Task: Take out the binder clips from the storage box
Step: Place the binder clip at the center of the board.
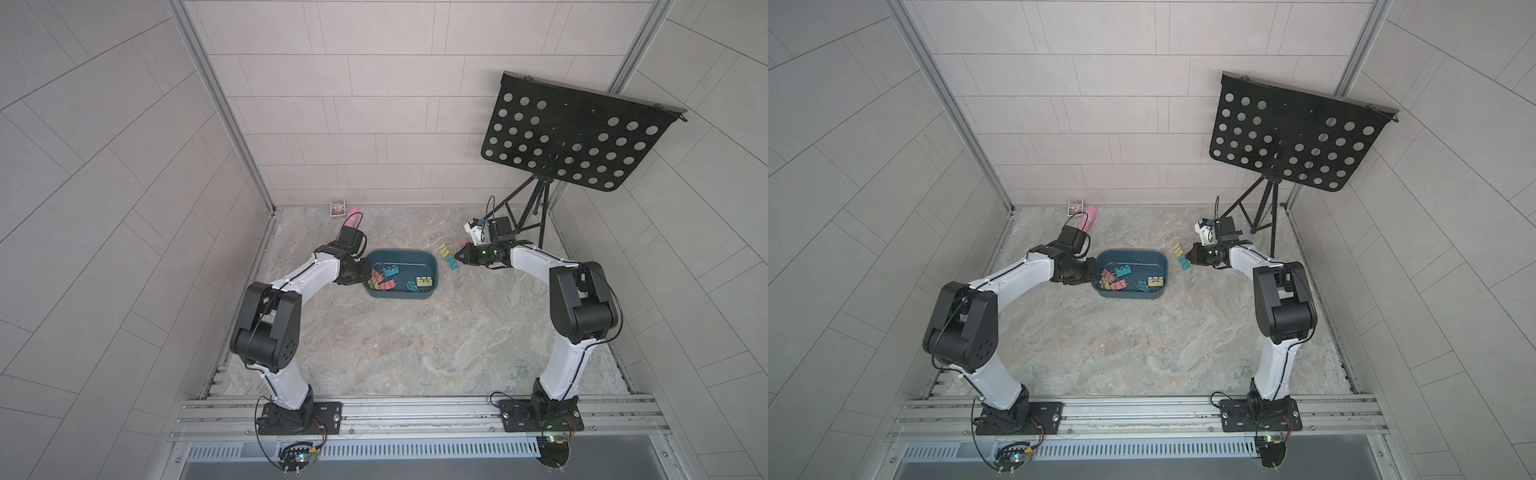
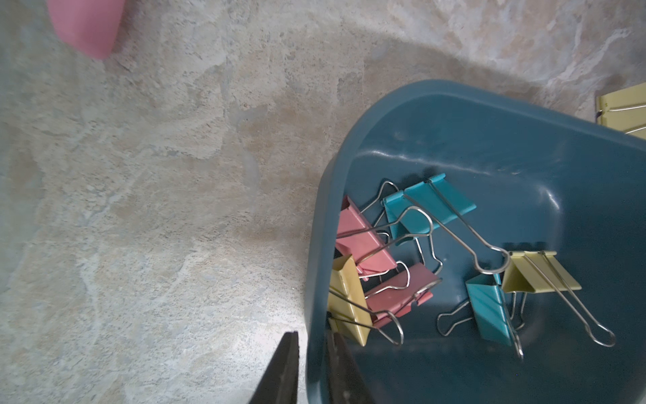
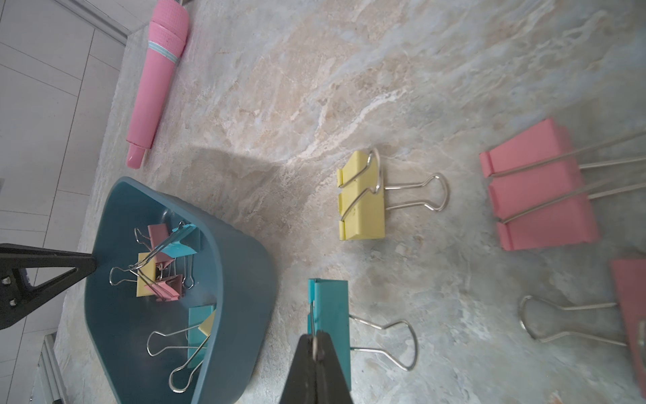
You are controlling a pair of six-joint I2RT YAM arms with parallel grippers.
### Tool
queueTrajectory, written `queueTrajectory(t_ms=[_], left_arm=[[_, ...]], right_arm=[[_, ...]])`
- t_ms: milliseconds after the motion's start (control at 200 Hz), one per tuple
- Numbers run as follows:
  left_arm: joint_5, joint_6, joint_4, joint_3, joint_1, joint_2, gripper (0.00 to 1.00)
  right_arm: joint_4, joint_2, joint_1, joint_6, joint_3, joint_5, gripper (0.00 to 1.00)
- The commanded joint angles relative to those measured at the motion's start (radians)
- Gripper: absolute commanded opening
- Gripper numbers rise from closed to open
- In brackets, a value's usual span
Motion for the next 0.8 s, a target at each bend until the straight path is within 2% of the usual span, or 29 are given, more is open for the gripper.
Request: queueTrajectory(t_ms=[0, 796], left_arm=[[-0.007, -0.006, -0.017, -0.013, 0.007, -0.032, 0.24], [-0.009, -0.006, -0.016, -0.019, 0.007, -0.041, 0.24]], right_arm=[[0.028, 0.026, -0.003, 0.026, 0.008, 0.012, 0.00], [0.065, 0.103, -0.016, 0.067, 0.013, 0.012, 0.00]])
